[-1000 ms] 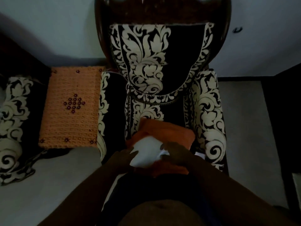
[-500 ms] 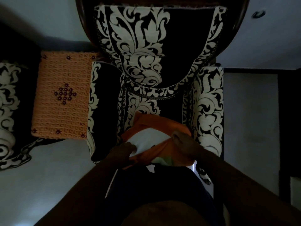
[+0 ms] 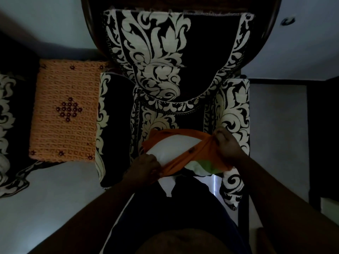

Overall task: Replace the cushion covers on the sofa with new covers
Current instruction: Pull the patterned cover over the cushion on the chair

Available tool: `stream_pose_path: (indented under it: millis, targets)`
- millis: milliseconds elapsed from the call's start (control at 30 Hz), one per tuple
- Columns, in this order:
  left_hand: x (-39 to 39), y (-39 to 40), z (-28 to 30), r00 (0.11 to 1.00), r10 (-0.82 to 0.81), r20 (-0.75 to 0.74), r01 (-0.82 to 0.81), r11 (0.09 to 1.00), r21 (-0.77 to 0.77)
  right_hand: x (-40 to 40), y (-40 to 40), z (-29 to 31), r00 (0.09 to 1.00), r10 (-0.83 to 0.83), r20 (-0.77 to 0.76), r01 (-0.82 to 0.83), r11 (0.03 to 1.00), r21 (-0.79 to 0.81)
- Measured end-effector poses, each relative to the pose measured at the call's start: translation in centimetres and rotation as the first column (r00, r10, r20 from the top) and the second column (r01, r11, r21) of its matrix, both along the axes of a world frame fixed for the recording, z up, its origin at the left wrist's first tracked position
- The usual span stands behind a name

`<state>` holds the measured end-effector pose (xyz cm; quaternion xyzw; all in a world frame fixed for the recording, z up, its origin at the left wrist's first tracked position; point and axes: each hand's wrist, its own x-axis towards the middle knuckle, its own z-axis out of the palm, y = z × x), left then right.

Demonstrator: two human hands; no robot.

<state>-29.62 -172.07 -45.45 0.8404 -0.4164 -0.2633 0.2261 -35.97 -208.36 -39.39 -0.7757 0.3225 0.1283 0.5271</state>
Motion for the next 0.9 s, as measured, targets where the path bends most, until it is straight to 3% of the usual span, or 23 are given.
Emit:
stream_pose_path:
  millis: [67, 133, 167, 233, 267, 333, 400, 533, 633, 700, 733, 800, 833, 867, 900]
  targets:
    - [0.3, -0.9, 0.7, 0.963, 0.176, -0.202, -0.185, 0.983, -0.024, 0.3, -0.6, 0.2, 0.999, 0.033, 0.041, -0.028, 0.994, -0.107]
    - [1.6, -1.6, 1.9, 0.752, 0.425, -0.503, -0.438, 0.893, 0.1, 0.1, -1.3, 0.3, 0.993, 0.112, -0.036, -0.117, 0.968, -0.223]
    - [2.7, -2.0, 2.1, 0.624, 0.537, -0.568, -0.525, 0.826, 0.205, -0.1, -1.7, 0.1, 0.973, 0.198, -0.122, -0.225, 0.933, -0.28]
    - [5.3, -2.2, 2.4, 0.567, 0.617, -0.546, -0.521, 0.782, 0.343, -0.6, -2.0, 0.0, 0.87, 0.379, -0.316, -0.471, 0.829, -0.301]
    - [6.6, -2.1, 2.4, 0.608, 0.601, -0.518, -0.459, 0.799, 0.388, -0.6, -2.1, 0.1, 0.808, 0.433, -0.399, -0.552, 0.794, -0.255]
    - [9.1, -2.2, 2.6, 0.777, 0.484, -0.402, -0.309, 0.85, 0.427, -0.5, -2.1, 0.4, 0.713, 0.493, -0.499, -0.63, 0.763, -0.145]
    - [11.2, -3.0, 2.4, 0.879, 0.394, -0.269, -0.262, 0.869, 0.419, -0.1, -2.1, 0.0, 0.704, 0.511, -0.493, -0.641, 0.756, -0.132]
    - [14.2, -5.8, -1.5, 0.897, 0.423, -0.125, -0.339, 0.843, 0.418, 2.2, -3.0, -3.3, 0.844, 0.326, -0.426, -0.472, 0.829, -0.301]
    - [15.6, -8.3, -3.1, 0.91, 0.41, 0.069, -0.387, 0.776, 0.497, 5.2, -4.0, -4.8, 0.809, 0.26, -0.527, -0.545, 0.669, -0.506]
    - [15.8, -9.9, -2.7, 0.867, 0.454, 0.204, -0.498, 0.786, 0.367, 6.7, -4.3, -4.8, 0.825, 0.2, -0.529, -0.543, 0.542, -0.641]
    - [15.6, -10.6, -1.7, 0.807, 0.545, 0.228, -0.588, 0.776, 0.228, 7.1, -4.2, -4.2, 0.868, 0.17, -0.467, -0.483, 0.505, -0.715]
    - [14.7, -11.0, -0.1, 0.681, 0.72, 0.129, -0.711, 0.693, -0.115, 6.7, -3.8, -2.7, 0.956, 0.146, -0.253, -0.292, 0.498, -0.816]
    - [14.0, -10.8, 0.8, 0.678, 0.733, 0.056, -0.703, 0.67, -0.239, 6.0, -3.6, -1.9, 0.97, 0.156, -0.185, -0.24, 0.519, -0.82]
    - [13.1, -10.3, 1.3, 0.733, 0.68, 0.014, -0.648, 0.705, -0.288, 5.1, -3.1, -1.4, 0.967, 0.186, -0.173, -0.248, 0.54, -0.804]
    - [12.0, -9.6, 1.2, 0.821, 0.571, 0.026, -0.546, 0.796, -0.262, 3.9, -2.5, -1.2, 0.954, 0.233, -0.19, -0.29, 0.551, -0.782]
